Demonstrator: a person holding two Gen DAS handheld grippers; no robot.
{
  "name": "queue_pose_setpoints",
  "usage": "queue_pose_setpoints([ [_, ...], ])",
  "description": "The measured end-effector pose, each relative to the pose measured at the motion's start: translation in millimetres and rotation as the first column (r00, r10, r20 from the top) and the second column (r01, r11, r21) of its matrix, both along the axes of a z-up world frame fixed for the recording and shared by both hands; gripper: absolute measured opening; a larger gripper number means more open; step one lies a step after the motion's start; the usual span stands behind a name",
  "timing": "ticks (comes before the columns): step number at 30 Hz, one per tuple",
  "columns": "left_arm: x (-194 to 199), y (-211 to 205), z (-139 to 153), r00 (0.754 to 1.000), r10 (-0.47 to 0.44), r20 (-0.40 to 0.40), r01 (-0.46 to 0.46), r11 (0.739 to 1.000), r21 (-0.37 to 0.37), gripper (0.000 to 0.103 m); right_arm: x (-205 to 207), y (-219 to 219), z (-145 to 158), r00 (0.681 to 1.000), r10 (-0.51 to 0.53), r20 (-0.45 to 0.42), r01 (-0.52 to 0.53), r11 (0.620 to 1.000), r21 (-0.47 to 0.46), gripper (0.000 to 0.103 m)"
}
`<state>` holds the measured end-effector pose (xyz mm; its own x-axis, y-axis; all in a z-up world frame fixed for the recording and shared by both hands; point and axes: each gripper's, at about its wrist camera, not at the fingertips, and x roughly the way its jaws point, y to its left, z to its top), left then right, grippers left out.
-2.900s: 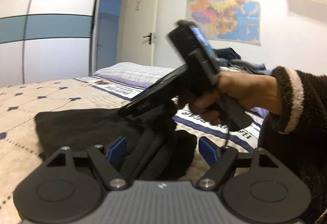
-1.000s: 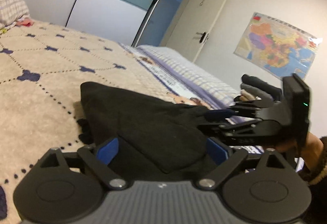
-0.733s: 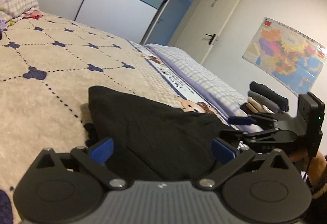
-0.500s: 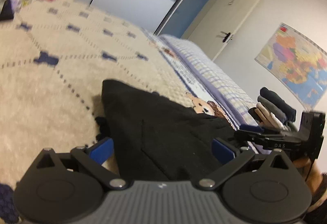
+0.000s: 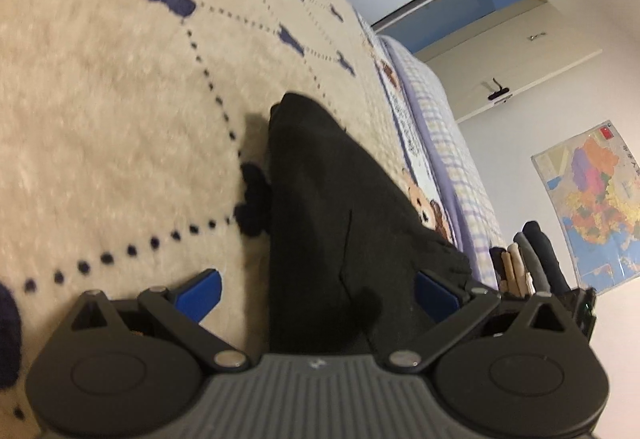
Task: Fold clothes
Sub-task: 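Grasp the ribbed cuff end again with the right gripper and lift it, then grasp the black bundle with the left gripper while the right gripper holds the cuff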
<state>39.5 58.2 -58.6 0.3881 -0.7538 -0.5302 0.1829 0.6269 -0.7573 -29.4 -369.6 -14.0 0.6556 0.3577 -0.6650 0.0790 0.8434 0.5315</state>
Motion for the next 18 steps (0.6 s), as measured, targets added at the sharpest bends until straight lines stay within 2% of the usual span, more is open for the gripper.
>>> queue_pose_setpoints([
  [4,-2,-6,-3,1.0,-0.023,0.006,0.023,0.999,0.023,0.103,4,-13,-11,0.998,-0.023,-0.063,0.033,0.987,0.154,0.083],
  [9,-3,-11,-5,0.998,-0.059,0.001,0.059,0.998,0.037,0.103,7,-13,-24,0.993,-0.009,-0.116,0.042,0.956,0.292,0.083],
  [18,3,-14,-3,0.997,-0.077,-0.03,0.079,0.994,0.071,0.103,12,2,-37,0.989,0.027,-0.146,0.011,0.967,0.254,0.089],
])
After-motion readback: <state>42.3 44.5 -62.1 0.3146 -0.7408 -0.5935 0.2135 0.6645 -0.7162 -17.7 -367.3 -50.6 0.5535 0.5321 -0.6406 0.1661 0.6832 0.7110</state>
